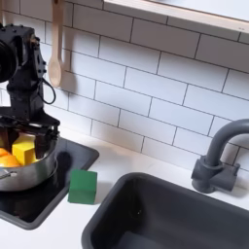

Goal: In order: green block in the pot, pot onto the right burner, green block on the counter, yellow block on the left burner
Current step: 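Take the yellow block out of the pot and put it on the left burner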

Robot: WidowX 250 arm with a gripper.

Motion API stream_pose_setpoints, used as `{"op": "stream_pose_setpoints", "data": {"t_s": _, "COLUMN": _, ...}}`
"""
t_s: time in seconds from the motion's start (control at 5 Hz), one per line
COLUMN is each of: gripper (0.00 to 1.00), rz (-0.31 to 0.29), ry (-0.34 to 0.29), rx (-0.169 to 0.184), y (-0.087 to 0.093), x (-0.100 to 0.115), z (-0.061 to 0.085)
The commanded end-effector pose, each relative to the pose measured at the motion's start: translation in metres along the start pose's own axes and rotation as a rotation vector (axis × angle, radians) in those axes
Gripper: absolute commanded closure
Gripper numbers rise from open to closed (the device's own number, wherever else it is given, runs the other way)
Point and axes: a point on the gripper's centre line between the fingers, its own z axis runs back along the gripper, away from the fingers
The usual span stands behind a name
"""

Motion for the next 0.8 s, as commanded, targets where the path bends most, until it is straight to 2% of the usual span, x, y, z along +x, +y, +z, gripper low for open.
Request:
{"op": "stream_pose_setpoints", "data": {"t_s": 0.0, "gripper": 1.00, "rz": 0.025, "ry": -0.039, "rx": -0.006, "y": -0.002, "x": 0.001, "z": 0.017}}
{"op": "stream_pose_setpoints", "data": {"t_s": 0.2, "gripper": 1.00, "rz": 0.056, "ry": -0.036, "rx": -0.007, "y": 0.002, "x": 0.001, "z": 0.032}}
{"op": "stream_pose_setpoints", "data": {"t_s": 0.4, "gripper": 1.00, "rz": 0.079, "ry": -0.060, "rx": -0.006, "y": 0.005, "x": 0.003, "z": 0.055}}
{"op": "stream_pose_setpoints", "data": {"t_s": 0.6, "gripper": 1.00, "rz": 0.138, "ry": -0.093, "rx": 0.029, "y": 0.015, "x": 0.000, "z": 0.079}}
